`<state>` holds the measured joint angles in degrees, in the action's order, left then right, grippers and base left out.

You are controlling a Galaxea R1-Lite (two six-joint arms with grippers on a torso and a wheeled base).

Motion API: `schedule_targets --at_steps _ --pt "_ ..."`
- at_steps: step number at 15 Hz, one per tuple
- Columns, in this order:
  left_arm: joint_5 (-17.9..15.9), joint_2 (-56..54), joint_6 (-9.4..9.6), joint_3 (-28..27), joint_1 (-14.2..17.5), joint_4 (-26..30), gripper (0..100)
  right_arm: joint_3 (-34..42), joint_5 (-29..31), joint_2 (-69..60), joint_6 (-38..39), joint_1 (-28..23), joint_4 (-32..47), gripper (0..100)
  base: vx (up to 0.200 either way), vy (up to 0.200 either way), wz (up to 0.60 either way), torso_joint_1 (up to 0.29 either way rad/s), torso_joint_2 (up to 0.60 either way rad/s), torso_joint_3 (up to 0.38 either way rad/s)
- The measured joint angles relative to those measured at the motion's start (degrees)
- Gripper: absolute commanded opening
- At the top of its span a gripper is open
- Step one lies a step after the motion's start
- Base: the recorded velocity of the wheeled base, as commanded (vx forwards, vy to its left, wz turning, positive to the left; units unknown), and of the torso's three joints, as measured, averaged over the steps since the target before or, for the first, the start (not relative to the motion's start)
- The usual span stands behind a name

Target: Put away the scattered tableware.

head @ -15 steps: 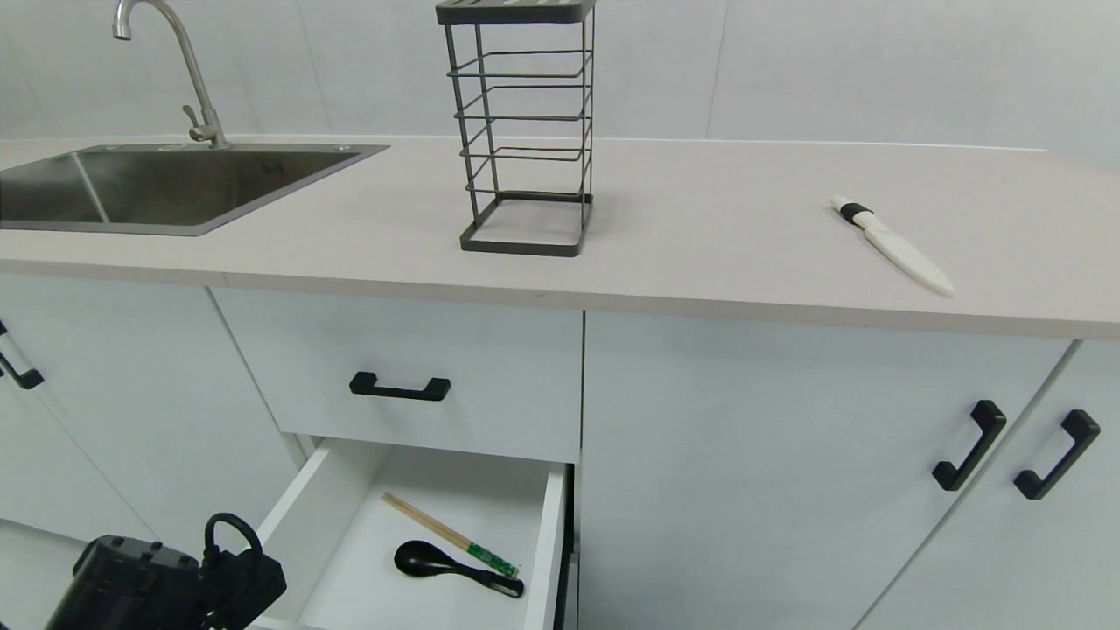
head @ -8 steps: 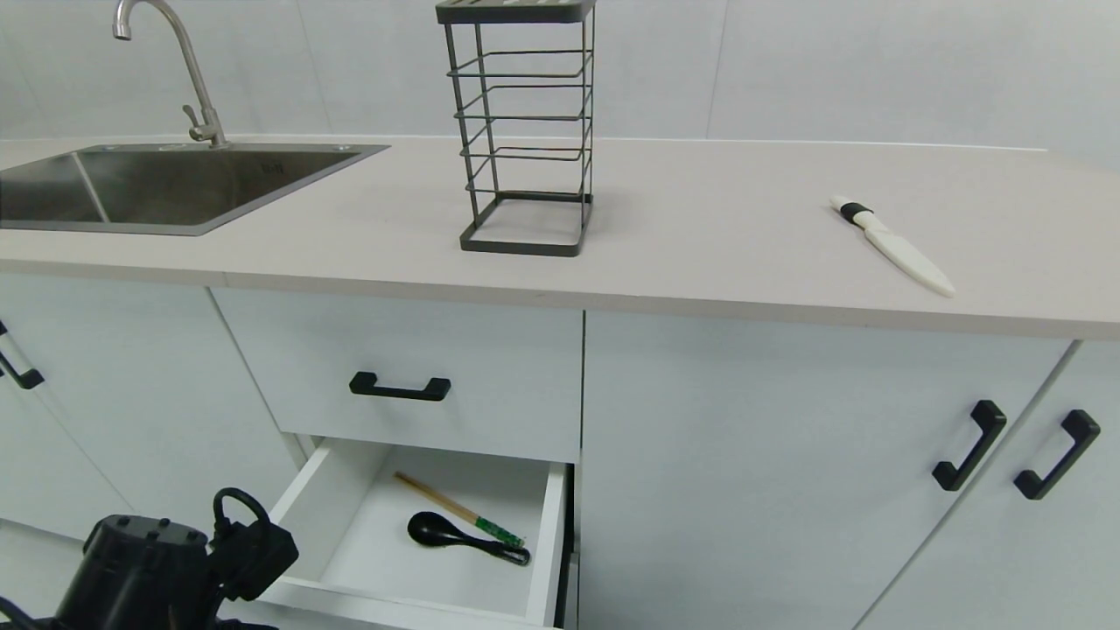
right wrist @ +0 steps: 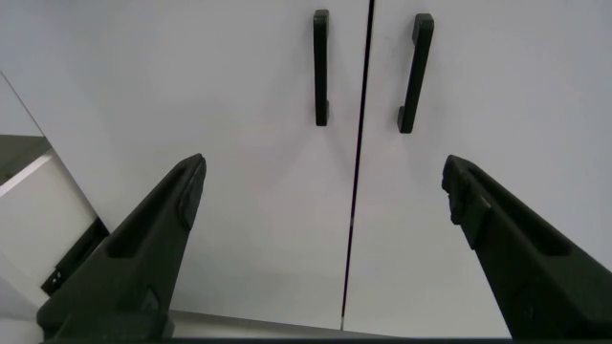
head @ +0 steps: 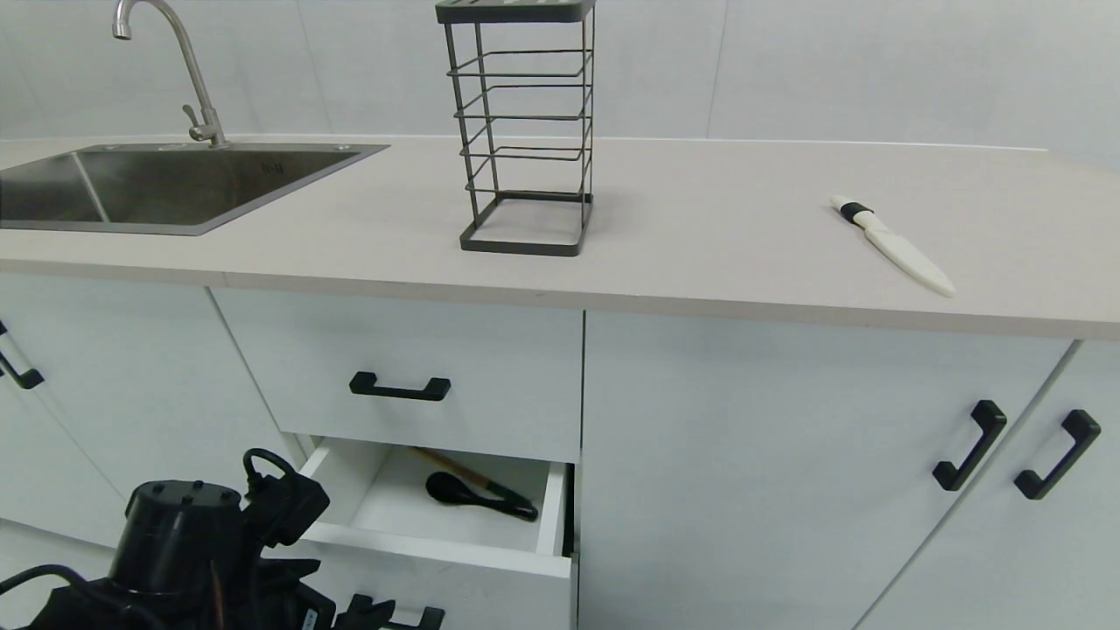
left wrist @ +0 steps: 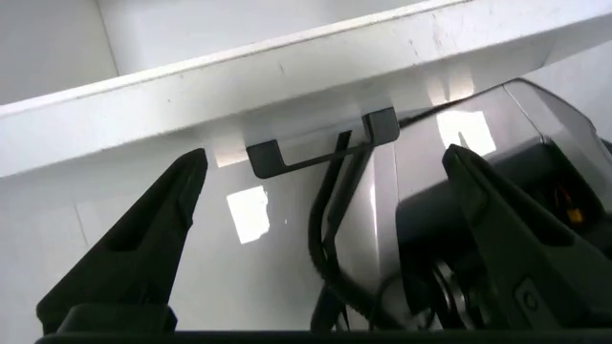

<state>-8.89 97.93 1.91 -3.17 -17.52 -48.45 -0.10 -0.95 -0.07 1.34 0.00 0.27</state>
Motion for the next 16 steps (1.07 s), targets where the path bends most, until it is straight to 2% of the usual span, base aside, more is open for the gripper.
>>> schedule_targets --at_steps 4,5,16 --pt "0.02 7.12 -0.55 -0.4 0.29 -10.2 100 0.0 0.0 0.0 0.05 -0.02 0.0 100 0.0 0.0 0.0 0.0 0.0 0.0" --pt "0.0 8.28 -0.63 -0.73 0.38 -10.97 100 0.0 0.0 0.0 0.02 0.0 0.0 100 0.0 0.0 0.0 0.0 0.0 0.0" --pt "0.0 12.17 -0.68 -8.29 0.88 -11.61 100 0.0 0.0 0.0 0.02 0.0 -0.02 100 0.0 0.0 0.0 0.0 0.0 0.0"
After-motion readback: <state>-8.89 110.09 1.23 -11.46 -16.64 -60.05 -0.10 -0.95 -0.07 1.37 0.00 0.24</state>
